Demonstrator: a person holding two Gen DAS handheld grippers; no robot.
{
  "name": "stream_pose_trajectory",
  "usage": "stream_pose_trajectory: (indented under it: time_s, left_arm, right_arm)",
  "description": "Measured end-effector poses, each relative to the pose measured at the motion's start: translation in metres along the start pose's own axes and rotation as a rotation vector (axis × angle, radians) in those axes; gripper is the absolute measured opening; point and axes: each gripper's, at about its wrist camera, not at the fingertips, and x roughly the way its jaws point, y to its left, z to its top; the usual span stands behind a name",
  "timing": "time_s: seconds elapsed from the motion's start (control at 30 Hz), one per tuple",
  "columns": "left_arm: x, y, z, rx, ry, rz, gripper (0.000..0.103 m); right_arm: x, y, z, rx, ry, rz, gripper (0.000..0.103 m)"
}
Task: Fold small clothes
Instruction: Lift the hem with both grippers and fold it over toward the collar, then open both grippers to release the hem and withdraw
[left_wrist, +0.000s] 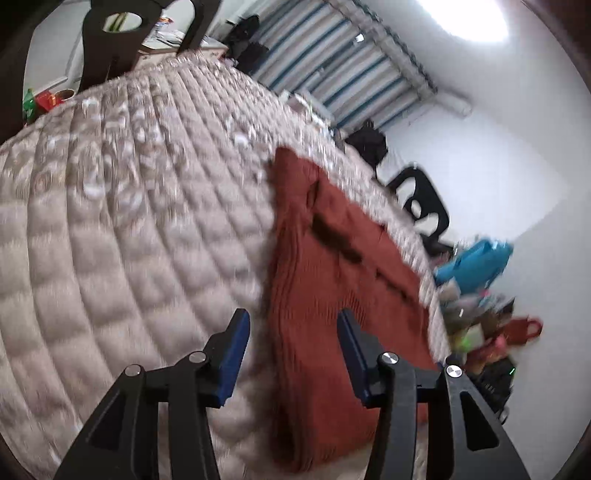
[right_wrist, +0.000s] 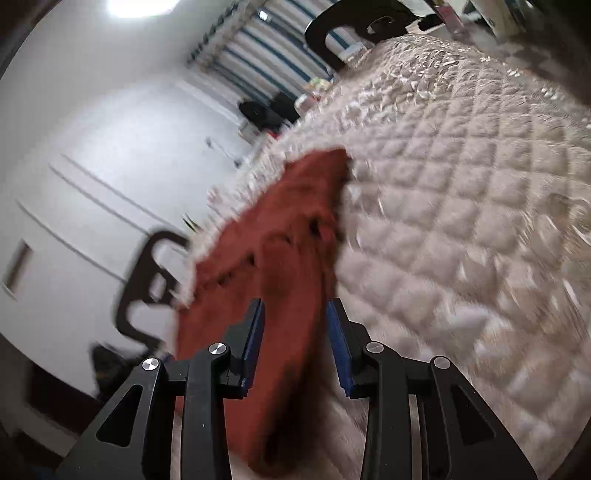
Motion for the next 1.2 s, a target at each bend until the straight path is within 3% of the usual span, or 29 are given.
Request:
stream_pose_trajectory:
  time_s: [0.2,0.27,0.3,0.4,0.5,0.77,0.83,0.93,1.03,1.1,1.2]
  left_arm:
    - [-0.002,-0.019,-0.031,0.125,0.035,0.009,0.051]
    - [0.002,-0.025,-0.036,0.159,0.057,-0.004,0.05]
    - [0.005,-0.028,-0.037,0.167,0.066,-0.004,0.037]
    - [0.003,-0.031,-0.035,0.18,0.07,0.0,0.016]
    - [-0.012,-0.026,-0.037,0.175,0.043,-0.028,0.014]
    - [-0.015,-0.013,-0.046,0.157,0.046,0.01,0.014]
    - [-0.019,-0.015,-0.047,0.168,0.036,0.016,0.014]
    - [-0.029,-0.017,-0.048,0.182,0.013,0.046,0.014]
    - [-0.041,-0.033,-0.049,0.244,-0.041,0.08,0.018]
    - [-0.045,-0.052,-0.049,0.299,-0.065,0.069,0.027]
    - [-0.032,-0.088,-0.052,0.409,-0.072,0.059,0.029]
  right_arm:
    - [-0.013,0.021,-0.037,-0.117,0.063,-0.089,0.036]
    - [-0.015,0.024,-0.046,-0.158,0.072,-0.101,0.029]
    - [-0.013,0.026,-0.05,-0.175,0.082,-0.095,0.005]
    - [-0.013,0.031,-0.054,-0.196,0.089,-0.09,0.005]
    - [-0.033,0.035,-0.058,-0.209,0.038,-0.064,0.005]
    - [-0.032,0.006,-0.065,-0.136,0.064,-0.126,0.009]
    - [-0.036,0.012,-0.064,-0.162,0.048,-0.146,0.023]
    - [-0.044,0.021,-0.065,-0.205,0.025,-0.162,0.024]
    - [-0.054,0.031,-0.067,-0.245,-0.023,-0.206,0.024]
    - [-0.058,0.042,-0.069,-0.289,-0.051,-0.223,0.024]
    - [-0.048,0.07,-0.071,-0.397,-0.065,-0.213,0.024]
